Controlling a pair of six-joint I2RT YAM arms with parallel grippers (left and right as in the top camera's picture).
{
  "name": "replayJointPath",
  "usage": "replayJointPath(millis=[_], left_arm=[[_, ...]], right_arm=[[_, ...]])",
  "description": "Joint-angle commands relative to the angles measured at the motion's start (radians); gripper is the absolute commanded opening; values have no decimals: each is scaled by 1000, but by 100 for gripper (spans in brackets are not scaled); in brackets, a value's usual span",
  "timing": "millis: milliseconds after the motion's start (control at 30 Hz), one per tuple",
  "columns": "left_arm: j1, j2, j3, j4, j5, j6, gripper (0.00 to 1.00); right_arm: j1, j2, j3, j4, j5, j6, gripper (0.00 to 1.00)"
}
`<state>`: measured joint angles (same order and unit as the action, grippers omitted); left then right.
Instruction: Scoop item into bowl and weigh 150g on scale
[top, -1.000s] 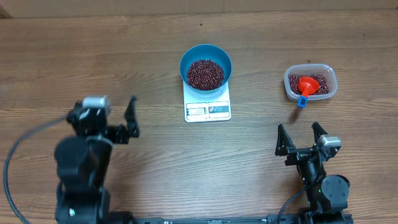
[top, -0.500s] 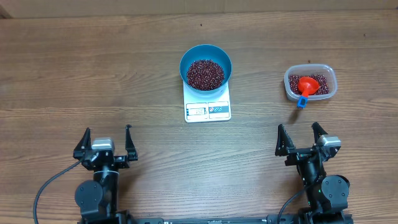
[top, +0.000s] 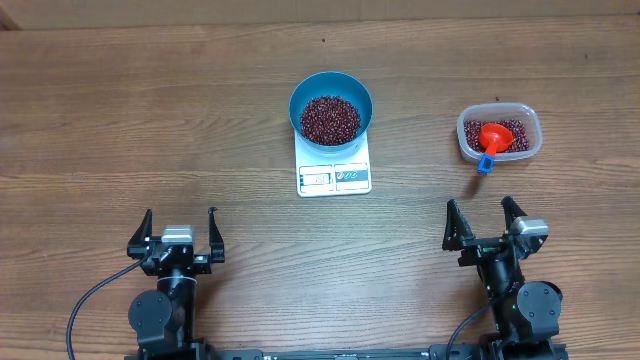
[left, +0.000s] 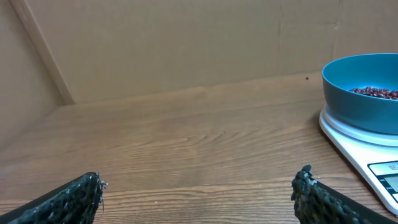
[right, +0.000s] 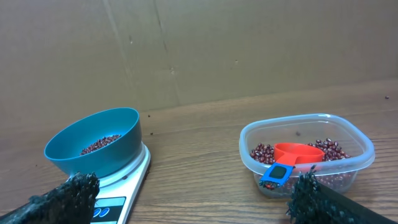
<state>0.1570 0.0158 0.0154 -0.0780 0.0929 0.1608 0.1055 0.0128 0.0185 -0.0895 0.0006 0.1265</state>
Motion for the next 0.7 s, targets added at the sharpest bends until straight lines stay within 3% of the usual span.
replayJointPath(millis=[0, 233, 667], left_arm=[[-7, -12, -8, 4, 8, 16, 100], [-124, -5, -10, 7, -4, 16, 99], [-128, -5, -10, 7, -5, 16, 100]], right_arm=[[4, -10, -11, 6, 6, -4, 100], [4, -10, -11, 6, 6, -4, 100], [4, -10, -11, 6, 6, -4, 100]])
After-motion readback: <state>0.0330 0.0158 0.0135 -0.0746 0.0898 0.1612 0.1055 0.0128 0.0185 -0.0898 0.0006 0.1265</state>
